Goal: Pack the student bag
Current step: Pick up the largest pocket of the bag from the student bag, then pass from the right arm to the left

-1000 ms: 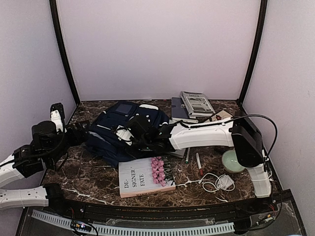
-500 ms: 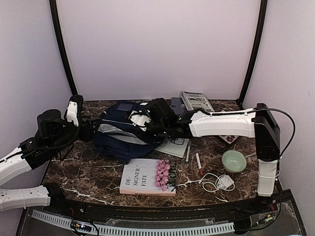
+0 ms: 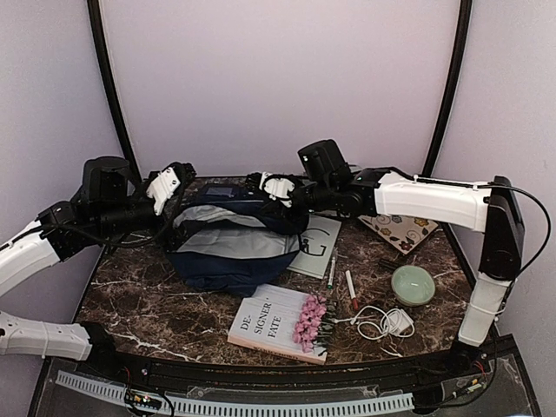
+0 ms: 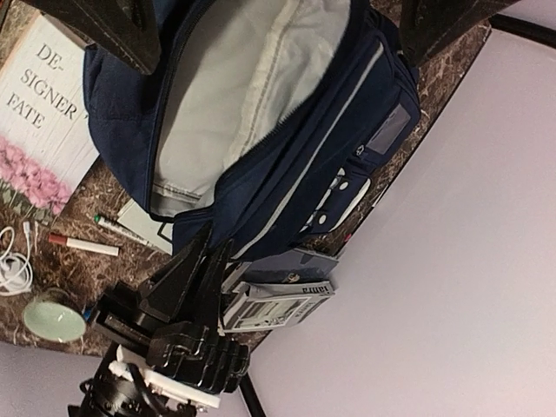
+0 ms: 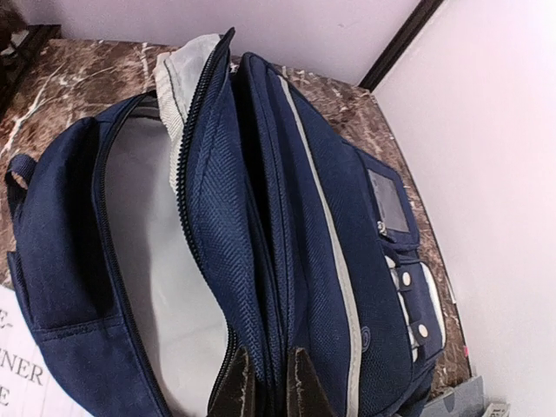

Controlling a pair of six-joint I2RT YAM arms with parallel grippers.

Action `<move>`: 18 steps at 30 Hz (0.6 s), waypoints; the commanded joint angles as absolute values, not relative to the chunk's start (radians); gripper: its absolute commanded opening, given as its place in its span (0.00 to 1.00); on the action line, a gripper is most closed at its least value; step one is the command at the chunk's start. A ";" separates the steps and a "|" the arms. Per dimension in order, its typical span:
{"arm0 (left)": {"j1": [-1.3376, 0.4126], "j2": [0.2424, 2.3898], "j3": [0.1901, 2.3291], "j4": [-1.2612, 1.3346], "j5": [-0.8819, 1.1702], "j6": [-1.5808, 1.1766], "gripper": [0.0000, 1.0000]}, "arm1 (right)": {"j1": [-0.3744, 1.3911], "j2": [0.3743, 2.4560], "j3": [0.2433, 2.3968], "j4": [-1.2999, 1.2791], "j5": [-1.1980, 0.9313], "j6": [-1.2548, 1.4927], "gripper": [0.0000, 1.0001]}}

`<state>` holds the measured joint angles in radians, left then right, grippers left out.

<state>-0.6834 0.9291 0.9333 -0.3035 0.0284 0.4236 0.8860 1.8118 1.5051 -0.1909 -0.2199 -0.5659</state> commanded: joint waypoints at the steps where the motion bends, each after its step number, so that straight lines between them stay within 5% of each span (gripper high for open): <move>1: -0.676 1.058 0.993 -0.383 0.029 0.631 0.99 | 0.862 1.744 1.518 -0.185 -0.423 -0.670 0.00; 7: -0.652 1.177 1.089 -0.516 0.279 0.679 0.99 | 0.837 1.714 1.486 -0.152 -0.464 -0.659 0.00; 15: -0.624 1.279 1.049 -0.377 0.200 0.663 0.95 | 0.824 1.684 1.460 -0.098 -0.507 -0.649 0.00; 18: -0.621 1.258 1.025 -0.322 0.222 0.628 0.72 | 0.820 1.661 1.443 -0.074 -0.518 -0.611 0.00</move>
<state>-0.6296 1.2716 1.0569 -0.3885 0.2005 0.6415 0.8268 1.7527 1.4517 -0.2291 -0.4271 -0.6514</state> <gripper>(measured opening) 0.862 0.062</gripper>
